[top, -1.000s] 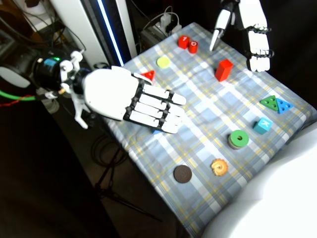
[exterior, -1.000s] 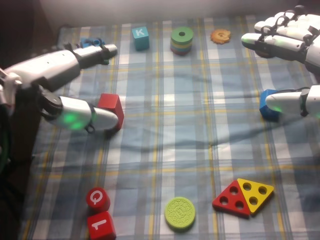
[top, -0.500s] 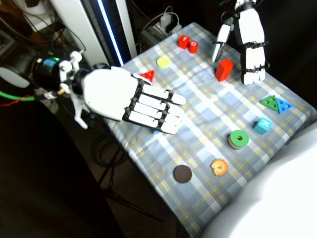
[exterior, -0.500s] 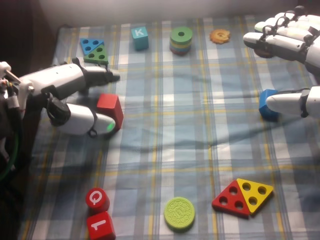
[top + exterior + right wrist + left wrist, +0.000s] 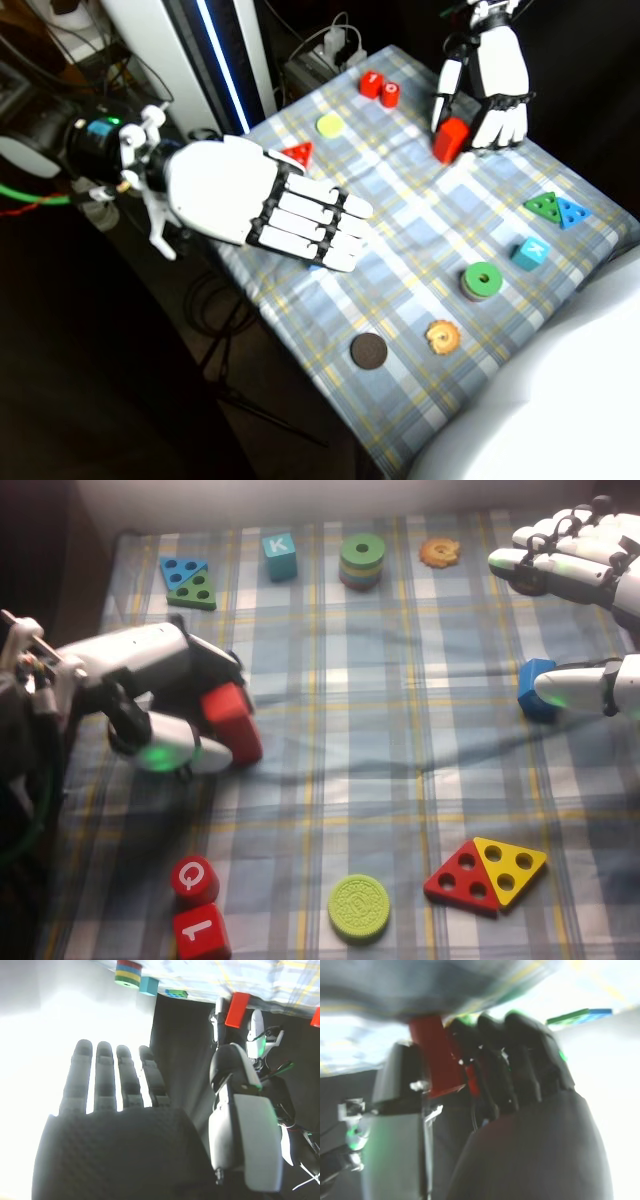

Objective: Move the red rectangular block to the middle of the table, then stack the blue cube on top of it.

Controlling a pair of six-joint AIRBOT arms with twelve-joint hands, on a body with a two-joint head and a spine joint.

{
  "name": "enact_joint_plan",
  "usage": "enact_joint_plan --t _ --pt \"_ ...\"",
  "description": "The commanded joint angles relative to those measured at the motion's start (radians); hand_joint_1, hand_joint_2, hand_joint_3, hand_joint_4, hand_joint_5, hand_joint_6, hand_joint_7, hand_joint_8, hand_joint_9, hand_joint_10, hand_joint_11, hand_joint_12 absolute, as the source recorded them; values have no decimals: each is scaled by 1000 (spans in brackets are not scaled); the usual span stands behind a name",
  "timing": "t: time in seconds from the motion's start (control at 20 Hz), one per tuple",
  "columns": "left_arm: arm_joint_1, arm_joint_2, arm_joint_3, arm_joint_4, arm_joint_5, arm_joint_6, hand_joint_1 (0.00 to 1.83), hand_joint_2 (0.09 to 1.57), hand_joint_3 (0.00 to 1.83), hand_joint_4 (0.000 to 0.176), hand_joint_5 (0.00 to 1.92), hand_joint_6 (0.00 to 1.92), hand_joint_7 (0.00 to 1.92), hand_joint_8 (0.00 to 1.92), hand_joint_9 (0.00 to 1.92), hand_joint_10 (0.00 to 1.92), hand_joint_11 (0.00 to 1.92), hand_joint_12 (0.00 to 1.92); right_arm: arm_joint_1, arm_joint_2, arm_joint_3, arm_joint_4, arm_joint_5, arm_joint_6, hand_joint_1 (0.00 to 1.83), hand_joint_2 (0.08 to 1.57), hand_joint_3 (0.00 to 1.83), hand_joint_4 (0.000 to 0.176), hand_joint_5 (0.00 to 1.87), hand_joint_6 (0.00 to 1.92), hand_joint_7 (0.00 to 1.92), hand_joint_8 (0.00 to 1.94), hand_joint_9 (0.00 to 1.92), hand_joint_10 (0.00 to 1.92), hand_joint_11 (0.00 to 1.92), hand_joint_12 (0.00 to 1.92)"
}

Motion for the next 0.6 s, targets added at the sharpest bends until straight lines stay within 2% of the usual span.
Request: enact_joint_plan --t 0.0,0.05,0.1,0.2,0.25,0.3,0.35,0.4,0.45,0.5,0.55 --pt "-9 16 -7 22 -136 -5 1227 1191 0 0 775 1076 909 1342 800 1579 755 1921 7 -2 1 10 120 1 146 1233 5 33 0 0 0 0 0 0 0 0" --pt "-12 22 -19 33 -150 -5 1233 1181 0 0 800 1041 924 1324 853 1576 835 1921 7 -2 1 10 120 1 144 1233 5 30 0 0 0 0 0 0 0 0" --pt "-15 27 -28 45 -163 -5 1233 1185 1 0 809 1022 903 1376 883 1656 908 1921 7 -3 1 10 120 1 167 1236 6 26 0 0 0 0 0 0 0 0" --pt "-19 32 -39 58 -182 -5 1228 1195 1 0 811 1003 873 1445 904 1749 969 1921 6 -3 1 10 120 1 169 1229 1 52 0 0 0 0 0 0 0 0" --pt "-19 35 -44 60 -193 -5 1221 1209 2 0 784 1029 854 1487 950 1789 1024 1921 6 -3 1 10 121 1 143 1231 2 33 0 0 0 0 0 0 0 0" --pt "-20 42 -54 66 -211 -5 1211 1213 4 0 775 1220 811 1386 962 1827 1047 1921 6 -3 1 10 122 1 137 1229 1 31 0 0 0 0 0 0 0 0" --pt "-20 48 -65 75 -229 -6 1147 1179 0 0 855 1157 922 1489 1074 1872 1183 1921 6 -3 1 10 122 1 116 1234 3 28 0 0 0 0 0 0 0 0" --pt "-21 54 -76 86 -246 -6 1133 1173 0 0 865 1151 927 1534 1111 1904 1237 1921 6 -3 1 10 123 1 131 1237 4 34 0 0 0 0 0 0 0 0" --pt "-28 56 -83 97 -261 -6 1213 1192 0 0 823 1014 878 1483 1085 1887 1207 1921 5 -3 1 11 124 1 163 1244 6 48 0 0 0 0 0 0 0 0" --pt "-38 54 -82 103 -268 -6 1233 1190 0 0 831 960 875 1461 1087 1863 1209 1921 5 -3 1 12 125 1 171 1251 9 46 0 0 0 0 0 0 0 0" --pt "-52 45 -75 104 -272 -6 1227 1210 2 0 796 995 836 1524 980 1896 1089 1921 5 -3 1 12 127 1 179 1243 5 31 0 0 0 0 0 0 0 0"
